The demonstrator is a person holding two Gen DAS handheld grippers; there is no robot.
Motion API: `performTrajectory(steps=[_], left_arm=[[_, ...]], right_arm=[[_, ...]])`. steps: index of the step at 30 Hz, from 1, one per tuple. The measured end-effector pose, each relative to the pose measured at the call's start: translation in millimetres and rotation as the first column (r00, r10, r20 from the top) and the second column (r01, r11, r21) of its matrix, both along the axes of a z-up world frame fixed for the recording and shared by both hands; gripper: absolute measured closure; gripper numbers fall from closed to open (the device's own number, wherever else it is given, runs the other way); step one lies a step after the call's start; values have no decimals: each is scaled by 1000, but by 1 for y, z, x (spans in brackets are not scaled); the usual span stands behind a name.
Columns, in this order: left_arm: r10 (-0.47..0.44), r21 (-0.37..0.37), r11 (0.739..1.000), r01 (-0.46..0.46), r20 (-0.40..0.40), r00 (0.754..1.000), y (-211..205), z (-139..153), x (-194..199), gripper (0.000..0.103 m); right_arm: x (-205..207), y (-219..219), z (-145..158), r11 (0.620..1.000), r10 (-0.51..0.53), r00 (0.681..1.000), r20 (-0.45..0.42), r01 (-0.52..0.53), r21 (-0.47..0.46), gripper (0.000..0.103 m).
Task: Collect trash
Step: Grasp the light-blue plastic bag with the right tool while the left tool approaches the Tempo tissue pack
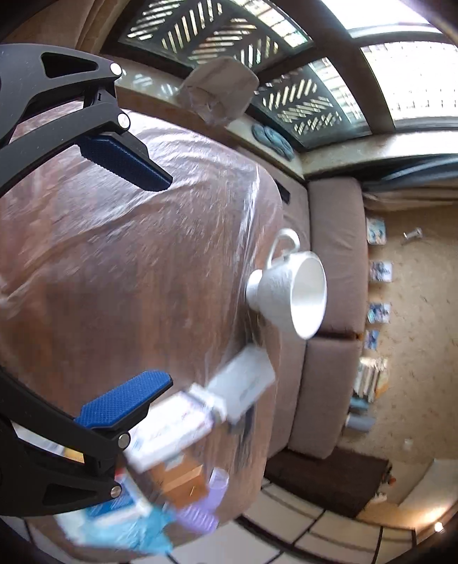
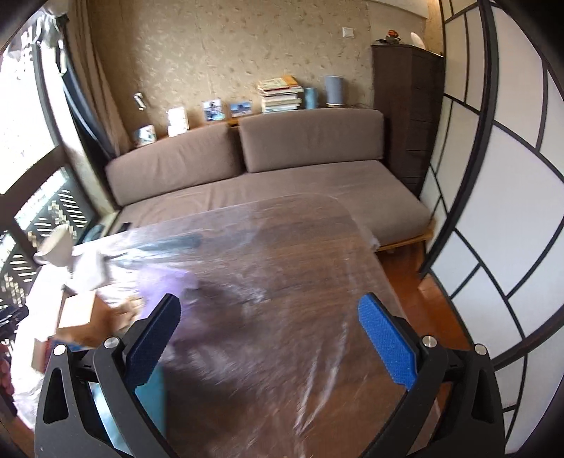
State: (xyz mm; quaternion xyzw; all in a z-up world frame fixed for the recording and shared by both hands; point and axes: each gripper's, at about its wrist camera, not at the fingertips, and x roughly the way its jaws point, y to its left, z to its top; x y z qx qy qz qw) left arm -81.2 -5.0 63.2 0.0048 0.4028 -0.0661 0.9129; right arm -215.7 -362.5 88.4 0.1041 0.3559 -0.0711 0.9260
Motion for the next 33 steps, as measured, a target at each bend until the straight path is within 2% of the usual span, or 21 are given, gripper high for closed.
performTrajectory(steps=[2, 5, 10, 12, 14, 16, 18, 25, 30, 33], left_arm=[[-68, -45, 997, 67, -1, 998, -11, 8, -26, 1], [-147, -74, 986, 147, -1, 989, -33, 12, -58, 1], [-258, -93, 963, 254, -33, 966, -76, -1, -85, 1], [-277, -82, 959, 272, -54, 959, -91, -9, -86, 1], [-327, -80, 943, 322, -60, 943, -105, -17, -89, 1], [-340, -19, 941, 339, -77, 937, -117, -30, -90, 1], [-350, 23, 935, 353, -93, 932, -123, -39, -90, 1], [-341, 58, 935, 349, -117, 933, -128, -50, -84, 1], [-346, 63, 932, 356, -124, 930, -127, -55, -81, 1], [-345, 43, 934, 353, -133, 929, -124, -58, -80, 1]], right_arm=[[-11, 13, 1, 999, 24, 1000, -4, -24, 30, 4], [-22, 34, -7, 992, 80, 997, -21, -78, 95, 4], [-17, 70, -33, 975, 144, 986, -84, -127, 180, 4], [-15, 82, -41, 972, 165, 981, -101, -144, 186, 4], [-12, 92, -46, 977, 172, 977, -123, -153, 151, 4], [-8, 100, -54, 981, 173, 972, -158, -155, 120, 4], [-6, 103, -59, 976, 187, 967, -171, -163, 146, 4], [3, 122, -75, 978, 201, 954, -221, -181, 105, 4], [2, 119, -74, 974, 218, 953, -209, -200, 104, 4], [-2, 111, -77, 969, 237, 950, -204, -216, 121, 12]])
